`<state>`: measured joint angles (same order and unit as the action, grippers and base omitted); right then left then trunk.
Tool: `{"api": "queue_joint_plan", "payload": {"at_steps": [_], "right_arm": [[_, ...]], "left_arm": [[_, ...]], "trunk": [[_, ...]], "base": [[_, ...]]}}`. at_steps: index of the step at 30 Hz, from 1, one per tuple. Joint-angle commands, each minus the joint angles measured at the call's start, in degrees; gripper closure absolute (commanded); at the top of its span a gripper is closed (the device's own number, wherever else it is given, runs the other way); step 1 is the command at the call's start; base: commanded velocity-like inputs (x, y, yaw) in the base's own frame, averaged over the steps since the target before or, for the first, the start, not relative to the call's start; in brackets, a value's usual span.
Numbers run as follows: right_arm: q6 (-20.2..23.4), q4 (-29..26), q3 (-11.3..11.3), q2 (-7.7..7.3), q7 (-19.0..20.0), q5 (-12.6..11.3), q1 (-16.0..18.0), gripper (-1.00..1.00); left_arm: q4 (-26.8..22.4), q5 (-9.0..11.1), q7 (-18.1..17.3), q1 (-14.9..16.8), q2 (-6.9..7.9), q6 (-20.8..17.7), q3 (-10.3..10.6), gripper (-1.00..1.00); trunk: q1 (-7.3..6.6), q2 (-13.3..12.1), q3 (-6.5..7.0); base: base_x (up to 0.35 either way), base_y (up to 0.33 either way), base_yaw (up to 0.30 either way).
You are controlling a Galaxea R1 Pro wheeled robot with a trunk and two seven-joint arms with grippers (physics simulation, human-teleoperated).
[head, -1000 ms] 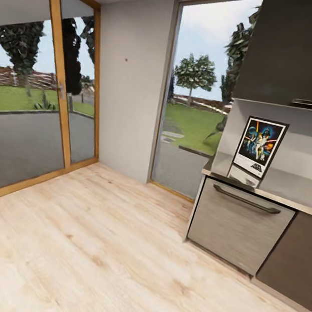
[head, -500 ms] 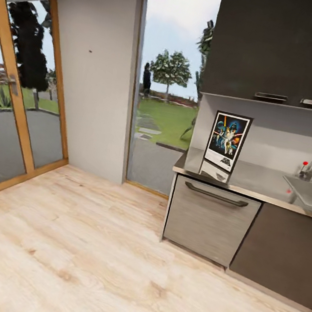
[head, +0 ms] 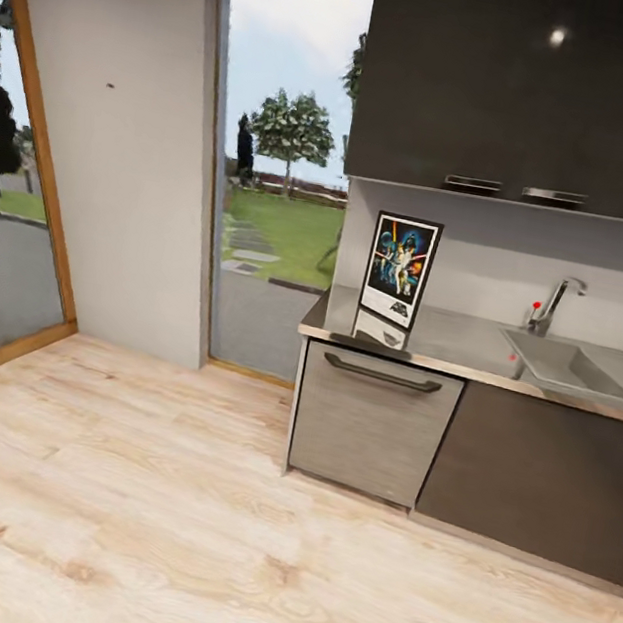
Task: Pick up the poster from the kitchen countertop and hang it on one of the wall nails in the kitchen.
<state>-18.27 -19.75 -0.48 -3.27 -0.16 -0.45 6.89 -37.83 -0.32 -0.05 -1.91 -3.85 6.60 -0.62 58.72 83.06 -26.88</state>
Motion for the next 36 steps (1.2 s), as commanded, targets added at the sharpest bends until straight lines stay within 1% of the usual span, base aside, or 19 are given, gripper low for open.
{"api": "queue_joint_plan", "payload": {"at_steps": [1, 5, 15, 16, 19, 21, 22, 23, 24, 25, 26, 28, 30, 36], "right_arm": [[-0.19, 0.06, -0.04, 0.01, -0.02, -0.05, 0.05, -1.0], [-0.19, 0.06, -0.04, 0.01, -0.02, -0.01, 0.06, -1.0], [-0.3, -0.3, -0.11, 0.12, -0.01, -0.06, 0.06, -1.0], [-0.42, -4.4, -0.06, 0.19, 0.01, -0.03, 0.13, -1.0], [-0.48, -8.23, 0.01, 0.29, -0.07, 0.05, 0.04, -1.0], [-0.39, -13.76, 0.06, 0.32, -0.12, 0.12, -0.05, -1.0], [-0.01, -30.67, 0.04, 0.52, -0.21, 0.18, -0.13, -1.0], [0.33, -33.69, 0.04, 0.54, -0.23, 0.21, -0.16, -1.0], [0.77, -35.11, 0.04, 0.54, -0.24, 0.22, -0.17, -1.0], [3.45, -39.03, 0.03, 0.51, -0.2, 0.22, -0.14, -1.0], [8.09, -42.15, 0.08, 0.36, -0.06, 0.17, -0.18, -1.0], [10.23, -43.66, 0.11, 0.25, 0.02, 0.13, -0.34, -1.0], [11.36, -44.36, -0.02, 0.13, 0.05, 0.11, -0.42, -1.0], [11.75, -45.65, -0.07, 0.11, -0.01, 0.1, -0.46, -1.0]], "left_arm": [[-0.07, -0.03, 0.01, -0.03, -0.02, 0.09, -0.07, -1.0], [-0.08, -0.03, -0.01, -0.03, -0.02, 0.08, -0.05, -1.0], [-0.09, -0.04, -0.04, -0.03, -0.02, 0.08, -0.08, -1.0], [-0.1, 0.0, -0.06, -0.03, 0.19, 0.08, -0.08, -1.0], [-0.12, 0.07, -0.09, -0.03, 0.67, 0.08, -0.08, -1.0], [-0.13, 0.11, -0.11, -0.03, 0.99, 0.08, -0.08, -1.0], [-0.14, 0.14, -0.08, -0.03, 1.19, 0.09, -0.08, -1.0], [-0.14, 0.14, -0.07, -0.03, 1.2, 0.12, -0.08, -1.0], [-0.14, 0.14, -0.06, -0.03, 1.2, 0.11, -0.08, -1.0], [-0.11, 0.14, -0.05, -0.03, 1.21, 0.11, -0.08, -1.0], [-0.07, 0.14, -0.04, -0.03, 1.21, 0.1, -0.08, -1.0], [-0.06, 0.14, -0.04, -0.03, 1.21, 0.09, -0.08, -1.0], [-0.05, 0.14, -0.04, -0.03, 1.21, 0.09, -0.08, -1.0], [-0.08, 0.14, -0.04, -0.03, 1.21, 0.08, -0.08, -1.0]], "trunk": [[0.0, 0.02, -0.05], [0.0, 0.02, -0.05], [0.0, 0.02, -0.05], [0.0, 0.02, -0.05], [0.0, 0.02, -0.05], [0.0, 0.02, -0.05], [0.0, 0.02, -0.05], [0.0, 0.02, -0.05], [0.0, 0.02, -0.05], [0.0, 0.02, -0.05], [0.0, 0.02, -0.05], [0.0, 0.02, -0.05], [0.0, 0.02, -0.05], [0.0, 0.02, -0.05]], "base": [[0.073, 0.0, -0.3], [0.245, 0.0, -0.193], [0.327, -0.034, -0.015], [0.332, -0.003, 0.0], [0.332, -0.002, 0.0], [0.333, -0.001, 0.0], [0.068, 0.0, 0.0], [0.044, 0.0, 0.0], [0.035, 0.0, 0.0], [0.018, 0.0, 0.0], [0.007, 0.0, 0.0], [0.004, 0.0, 0.0], [0.002, 0.0, 0.0], [0.023, 0.0, 0.0]]}}
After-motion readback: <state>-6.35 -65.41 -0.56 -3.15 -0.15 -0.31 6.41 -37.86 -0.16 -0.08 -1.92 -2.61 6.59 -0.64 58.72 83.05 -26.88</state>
